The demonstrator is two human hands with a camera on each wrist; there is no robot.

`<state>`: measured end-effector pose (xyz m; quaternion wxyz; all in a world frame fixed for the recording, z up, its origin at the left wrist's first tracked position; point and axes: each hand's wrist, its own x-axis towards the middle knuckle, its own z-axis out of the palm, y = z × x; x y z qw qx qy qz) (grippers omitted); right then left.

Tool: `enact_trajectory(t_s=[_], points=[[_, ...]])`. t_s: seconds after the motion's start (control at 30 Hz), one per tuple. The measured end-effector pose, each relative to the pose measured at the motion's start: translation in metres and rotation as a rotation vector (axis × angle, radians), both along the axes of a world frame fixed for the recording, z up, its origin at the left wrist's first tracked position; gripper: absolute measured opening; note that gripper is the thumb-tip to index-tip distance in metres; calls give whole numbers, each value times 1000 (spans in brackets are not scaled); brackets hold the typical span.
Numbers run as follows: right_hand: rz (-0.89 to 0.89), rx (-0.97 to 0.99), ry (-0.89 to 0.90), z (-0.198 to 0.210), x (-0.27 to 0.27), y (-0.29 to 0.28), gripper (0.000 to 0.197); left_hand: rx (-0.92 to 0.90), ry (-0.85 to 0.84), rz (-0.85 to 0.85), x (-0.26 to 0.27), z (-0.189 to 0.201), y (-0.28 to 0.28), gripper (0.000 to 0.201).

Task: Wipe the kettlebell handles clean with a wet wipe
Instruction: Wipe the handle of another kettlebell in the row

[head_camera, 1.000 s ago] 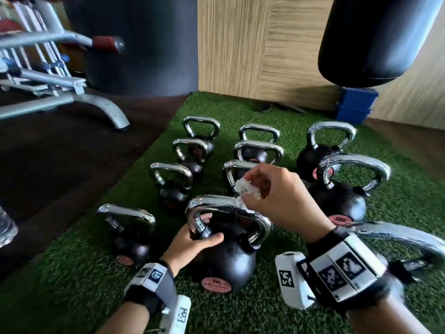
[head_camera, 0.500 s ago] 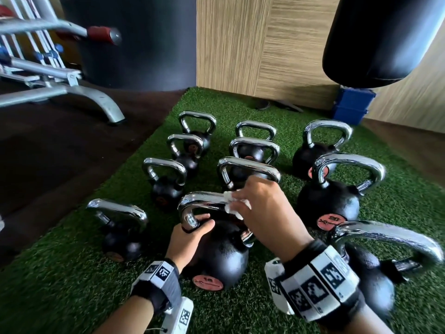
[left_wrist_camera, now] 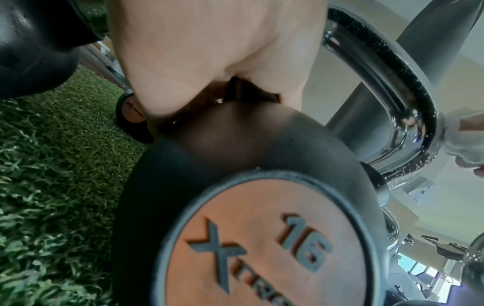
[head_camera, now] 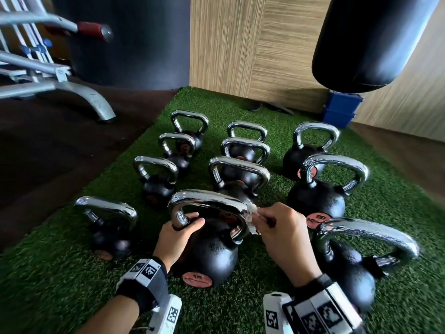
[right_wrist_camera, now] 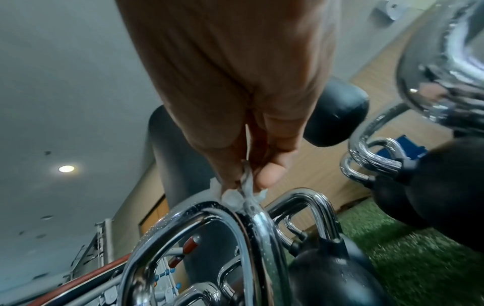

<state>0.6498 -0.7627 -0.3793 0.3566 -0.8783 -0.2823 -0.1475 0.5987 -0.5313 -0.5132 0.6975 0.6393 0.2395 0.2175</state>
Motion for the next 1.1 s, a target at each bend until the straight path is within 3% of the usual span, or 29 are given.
enact_trajectory(t_s=[0.13,0.2,0.33,0.47,0.6,0.73,0.8,0.9,0.97,1.03,1.1], points=[[-17,122,59,-14,4,0,8,39,30,-10,-2,5,0,19],[-12,221,184,-30,10,-1,6,69,54,-15,-4,7,0,20],[56,481,544,-61,10,-8,19,102,87,-19,-7,10,-3,20],[107,578,662,-71,8,-10,12,134,142,-29,-9,14,-2,24],[167,727,879,-83,8,-4,14,188,199,-17,-11,12,4,31],[181,806,1077,-94,3,3,22,260,259,-57,-17,15,8,52],[133,663,972,-92,9,-1,17,296,292,-176,-20,19,17,58],[-114,383,591,-75,22,-14,5,371,421,-482,-26,32,41,50],[-169,369,343,-53,23,-17,10,452,489,-564,-31,47,57,46],[-109,408,181,-27,19,-13,12,463,400,-433,-36,65,66,54],[5,443,125,-2,12,-5,14,574,233,-128,-41,90,67,44]])
